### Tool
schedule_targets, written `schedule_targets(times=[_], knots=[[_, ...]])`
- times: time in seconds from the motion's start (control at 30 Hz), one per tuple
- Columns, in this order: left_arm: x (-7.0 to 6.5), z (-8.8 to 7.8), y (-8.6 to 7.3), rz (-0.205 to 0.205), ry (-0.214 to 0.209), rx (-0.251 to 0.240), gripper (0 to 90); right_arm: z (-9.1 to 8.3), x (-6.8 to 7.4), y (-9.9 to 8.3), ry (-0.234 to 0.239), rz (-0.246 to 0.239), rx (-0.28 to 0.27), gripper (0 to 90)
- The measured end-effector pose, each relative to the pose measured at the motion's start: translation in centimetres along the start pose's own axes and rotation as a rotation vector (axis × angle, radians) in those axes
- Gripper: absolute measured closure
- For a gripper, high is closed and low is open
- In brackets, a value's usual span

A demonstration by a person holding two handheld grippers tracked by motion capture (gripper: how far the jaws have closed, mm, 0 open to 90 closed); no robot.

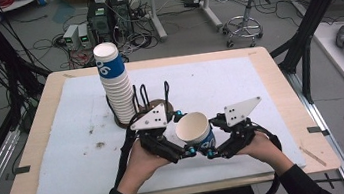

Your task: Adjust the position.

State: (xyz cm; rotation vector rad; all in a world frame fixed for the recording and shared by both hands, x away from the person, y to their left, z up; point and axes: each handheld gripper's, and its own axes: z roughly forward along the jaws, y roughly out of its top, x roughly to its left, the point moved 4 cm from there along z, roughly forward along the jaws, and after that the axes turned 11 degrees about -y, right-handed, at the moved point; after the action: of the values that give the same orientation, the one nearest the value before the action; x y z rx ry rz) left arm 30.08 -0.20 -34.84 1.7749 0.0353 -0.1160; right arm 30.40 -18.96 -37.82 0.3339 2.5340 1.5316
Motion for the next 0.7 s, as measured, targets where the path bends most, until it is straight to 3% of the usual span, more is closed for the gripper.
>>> schedule_targets(times=[0.13, 0.23, 0.4, 0.5, 0.6, 0.7], knots=[[0.1, 0.3, 0.0, -0.005, 0.0, -0.018, 11.5, -0.1, -0.1, 0.0, 0.002, 0.005, -0.013, 30.2], [0.2, 0.3, 0.2, -0.006, -0.015, -0.03, 18.7, 0.1, 0.0, 0.0, -0.001, -0.003, -0.011, 30.2], [0.2, 0.4, 0.6, 0.009, -0.019, 0.001, 20.6, 0.1, 0.1, -0.1, -0.005, 0.003, -0.014, 29.1], [0.1, 0.5, 1.0, 0.027, -0.018, 0.038, 21.1, 0.0, 0.1, 0.1, -0.028, 0.01, -0.025, 21.2], [-0.1, 0.6, 1.3, 0.04, -0.02, 0.067, 21.5, 0.1, 0.2, 0.1, -0.032, 0.012, -0.027, 21.6], [-0.2, 0.6, 1.7, 0.053, -0.02, 0.069, 21.9, 0.3, 0.4, 0.1, -0.017, 0.003, -0.037, 29.9]])
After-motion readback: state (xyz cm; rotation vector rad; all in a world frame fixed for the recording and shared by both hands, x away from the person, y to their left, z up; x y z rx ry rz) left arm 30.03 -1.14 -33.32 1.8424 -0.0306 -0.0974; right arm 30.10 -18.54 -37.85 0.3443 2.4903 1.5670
